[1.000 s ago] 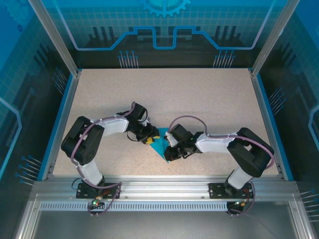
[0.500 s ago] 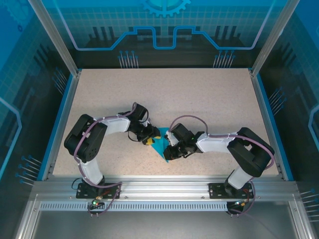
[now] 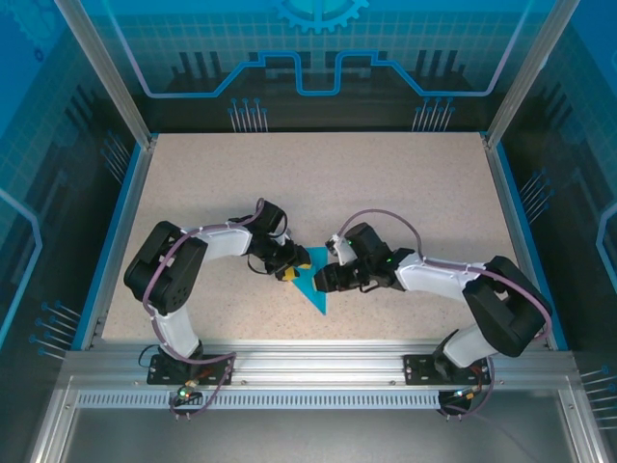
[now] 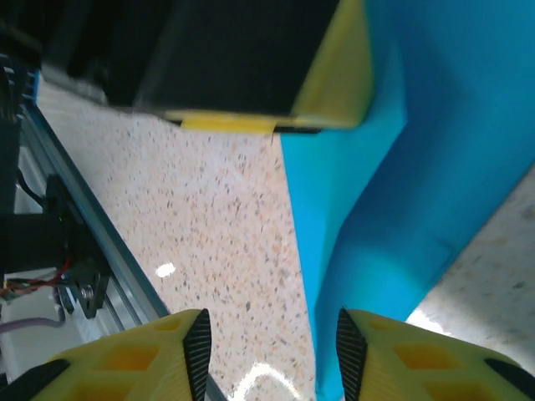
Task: Fold a paper plane with a square sheet of paper (fold left side to right side)
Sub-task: Fourth fold the wing at the center of the table.
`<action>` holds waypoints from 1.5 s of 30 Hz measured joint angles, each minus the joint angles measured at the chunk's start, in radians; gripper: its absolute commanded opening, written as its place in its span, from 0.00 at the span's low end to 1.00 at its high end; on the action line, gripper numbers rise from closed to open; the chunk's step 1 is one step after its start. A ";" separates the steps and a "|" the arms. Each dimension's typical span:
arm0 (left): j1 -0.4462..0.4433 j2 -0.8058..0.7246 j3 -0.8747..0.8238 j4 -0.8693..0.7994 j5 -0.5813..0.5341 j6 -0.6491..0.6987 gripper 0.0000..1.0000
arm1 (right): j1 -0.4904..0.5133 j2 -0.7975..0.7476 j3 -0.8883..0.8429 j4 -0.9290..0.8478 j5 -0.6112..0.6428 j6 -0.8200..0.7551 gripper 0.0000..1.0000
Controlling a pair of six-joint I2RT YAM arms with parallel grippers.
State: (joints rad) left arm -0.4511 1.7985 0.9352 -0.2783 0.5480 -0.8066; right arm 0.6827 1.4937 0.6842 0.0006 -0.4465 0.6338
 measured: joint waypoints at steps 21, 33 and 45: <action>-0.001 0.000 0.000 0.000 0.000 0.000 0.47 | -0.083 0.226 0.027 0.204 -0.130 0.153 0.30; -0.001 0.000 0.001 0.000 0.000 0.000 0.47 | -0.083 0.235 0.048 0.173 -0.126 0.129 0.00; -0.001 0.000 0.001 0.000 0.000 0.000 0.48 | -0.083 0.222 0.080 0.013 -0.005 0.053 0.00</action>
State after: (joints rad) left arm -0.4519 1.7985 0.9363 -0.2783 0.5480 -0.8066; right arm 0.5995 1.7153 0.7647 0.0135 -0.4519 0.6865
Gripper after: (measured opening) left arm 0.480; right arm 0.044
